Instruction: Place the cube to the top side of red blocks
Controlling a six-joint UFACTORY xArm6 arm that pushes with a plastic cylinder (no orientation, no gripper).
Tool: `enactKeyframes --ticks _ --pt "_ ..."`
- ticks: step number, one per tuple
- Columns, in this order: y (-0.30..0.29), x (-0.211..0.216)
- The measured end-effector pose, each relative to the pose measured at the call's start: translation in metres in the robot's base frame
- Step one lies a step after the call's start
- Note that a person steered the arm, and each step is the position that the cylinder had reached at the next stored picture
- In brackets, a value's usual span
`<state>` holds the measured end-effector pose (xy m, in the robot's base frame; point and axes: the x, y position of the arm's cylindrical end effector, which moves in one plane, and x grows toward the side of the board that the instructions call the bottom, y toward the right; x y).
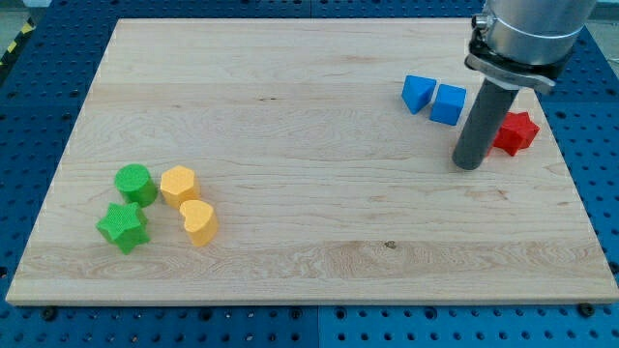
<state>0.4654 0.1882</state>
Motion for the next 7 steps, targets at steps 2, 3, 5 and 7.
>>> enactKeyframes --ticks 2,3,5,7 --pt "-0.004 0.002" --pt "-0.054 0.000" --pt "-0.065 -0.004" --pt "-0.065 -0.037"
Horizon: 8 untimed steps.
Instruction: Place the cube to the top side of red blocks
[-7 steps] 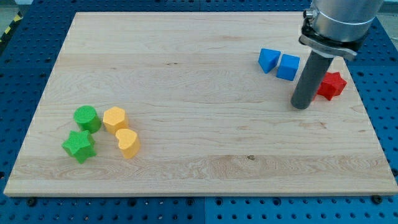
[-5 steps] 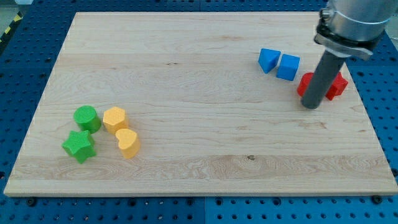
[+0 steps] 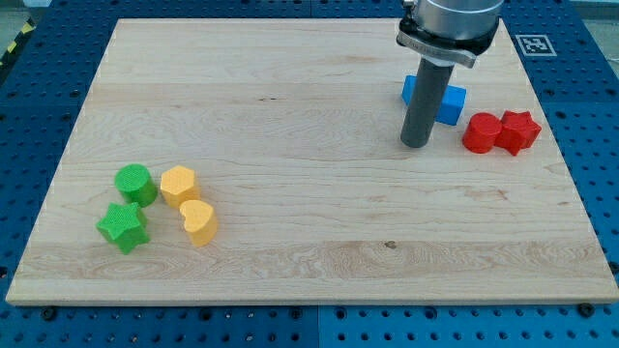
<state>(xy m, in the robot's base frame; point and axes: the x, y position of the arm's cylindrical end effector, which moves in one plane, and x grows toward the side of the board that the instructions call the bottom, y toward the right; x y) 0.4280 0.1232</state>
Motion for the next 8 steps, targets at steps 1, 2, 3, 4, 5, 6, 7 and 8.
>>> enactKeyframes --ticks 1,2,3,4,5,6,7,8 --pt "0.000 -0.009" --pt "0.022 -0.025" --pt "0.032 -0.035" --pt "0.032 -0.038" --pt "0.032 -0.040" --pt "0.032 -0.055" --pt "0.025 -0.066" --pt "0.044 -0.073"
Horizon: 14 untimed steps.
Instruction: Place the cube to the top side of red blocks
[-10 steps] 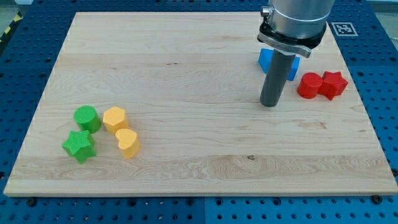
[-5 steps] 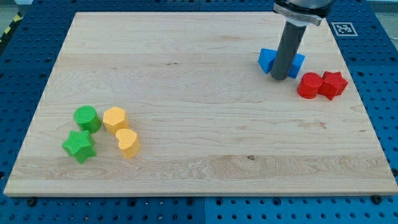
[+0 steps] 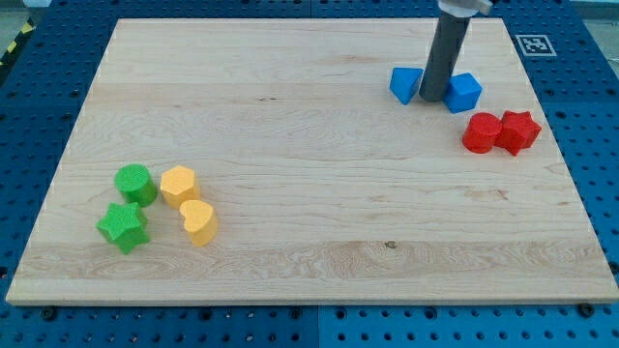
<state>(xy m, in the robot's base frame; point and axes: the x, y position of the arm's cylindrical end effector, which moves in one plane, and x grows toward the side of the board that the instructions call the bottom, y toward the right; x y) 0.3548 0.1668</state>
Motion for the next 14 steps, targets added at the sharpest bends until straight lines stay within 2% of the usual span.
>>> enactKeyframes --ticks 2,3,4,5,8,10,11,12,14 --pt "0.006 -0.042" --pt "0.026 -0.038" --pt "0.028 -0.015" --pt "0.006 -0.019" --pt "0.030 0.001" --pt "-0.008 0.003" --pt "-0.008 0.027" --pt "0.017 0.027" --pt "0.032 0.027"
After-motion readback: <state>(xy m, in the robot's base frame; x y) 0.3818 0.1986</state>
